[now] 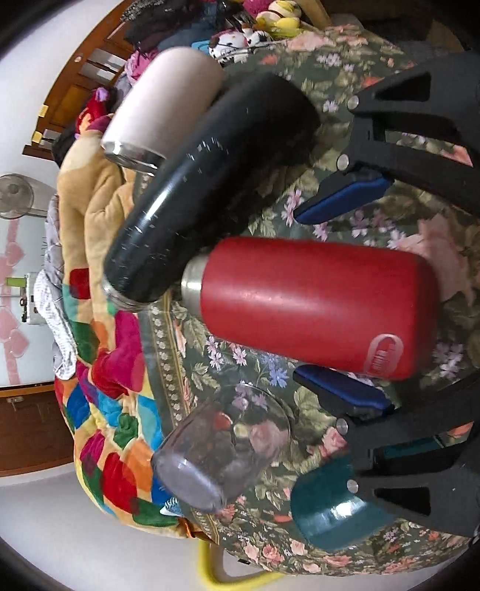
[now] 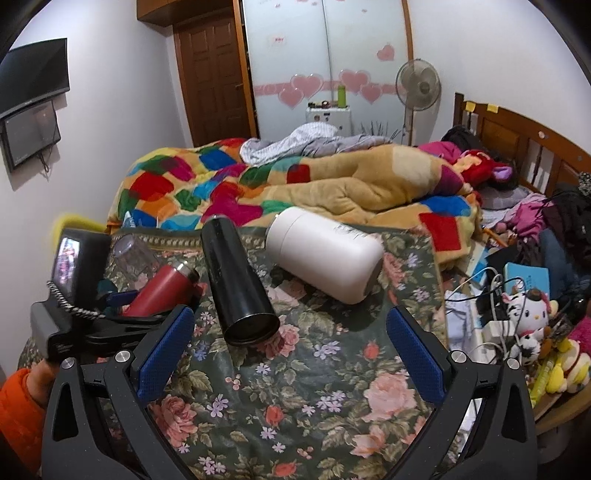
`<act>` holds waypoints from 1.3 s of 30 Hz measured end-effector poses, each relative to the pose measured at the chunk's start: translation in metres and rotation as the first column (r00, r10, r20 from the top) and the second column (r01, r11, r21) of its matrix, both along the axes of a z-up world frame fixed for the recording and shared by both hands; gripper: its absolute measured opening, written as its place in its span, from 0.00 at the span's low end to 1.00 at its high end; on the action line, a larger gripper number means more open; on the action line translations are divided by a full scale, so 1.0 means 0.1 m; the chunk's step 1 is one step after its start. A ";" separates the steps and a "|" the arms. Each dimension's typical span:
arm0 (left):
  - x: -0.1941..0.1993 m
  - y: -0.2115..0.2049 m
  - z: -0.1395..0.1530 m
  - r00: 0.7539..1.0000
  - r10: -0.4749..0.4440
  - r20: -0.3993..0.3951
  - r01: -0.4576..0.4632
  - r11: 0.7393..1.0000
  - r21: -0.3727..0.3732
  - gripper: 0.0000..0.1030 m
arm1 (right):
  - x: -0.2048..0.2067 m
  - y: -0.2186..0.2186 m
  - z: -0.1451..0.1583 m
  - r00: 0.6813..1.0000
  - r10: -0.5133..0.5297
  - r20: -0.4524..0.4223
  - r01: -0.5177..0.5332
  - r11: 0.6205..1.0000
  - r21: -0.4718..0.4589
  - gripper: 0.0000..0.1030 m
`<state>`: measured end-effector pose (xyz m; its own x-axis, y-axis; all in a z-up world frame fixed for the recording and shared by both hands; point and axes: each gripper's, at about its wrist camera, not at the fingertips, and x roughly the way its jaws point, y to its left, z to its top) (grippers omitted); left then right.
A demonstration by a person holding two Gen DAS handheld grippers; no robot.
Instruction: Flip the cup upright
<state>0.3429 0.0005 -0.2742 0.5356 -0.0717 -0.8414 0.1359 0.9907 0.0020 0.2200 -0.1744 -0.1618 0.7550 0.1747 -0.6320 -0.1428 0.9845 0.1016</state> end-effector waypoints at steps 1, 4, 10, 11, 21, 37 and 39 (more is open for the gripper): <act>0.02 -0.01 -0.03 1.000 -0.001 -0.001 0.001 1.000 0.008 0.70 | 0.02 0.01 -0.02 1.000 0.002 -0.003 -0.002 1.000 0.001 1.00; 0.05 -0.03 -0.08 1.000 0.008 0.006 -0.008 1.000 0.025 0.64 | 0.06 0.02 -0.05 1.000 0.006 -0.014 -0.006 1.000 0.003 1.00; 0.03 -0.05 -0.09 1.000 0.008 0.028 -0.009 0.999 0.045 0.62 | 0.07 0.02 -0.05 1.000 0.001 -0.017 -0.001 1.000 -0.006 1.00; 0.02 -0.06 -0.09 1.000 0.002 0.030 -0.004 0.999 0.045 0.62 | 0.07 0.01 -0.04 1.000 0.000 -0.016 0.000 1.000 -0.007 1.00; -0.62 -0.22 0.36 0.993 -0.042 0.107 0.038 0.999 0.033 0.59 | -0.13 -0.07 0.12 1.000 -0.012 0.019 0.013 1.000 -0.011 1.00; -1.05 -0.88 0.13 0.993 -0.115 0.040 0.116 0.993 -0.007 0.59 | -0.54 -0.20 0.25 0.999 0.007 0.046 -0.005 0.999 -0.037 1.00; -1.04 -0.92 0.06 0.994 -0.108 0.025 0.108 0.994 -0.006 0.59 | -0.57 -0.22 0.23 0.999 0.008 0.041 -0.007 0.999 -0.036 1.00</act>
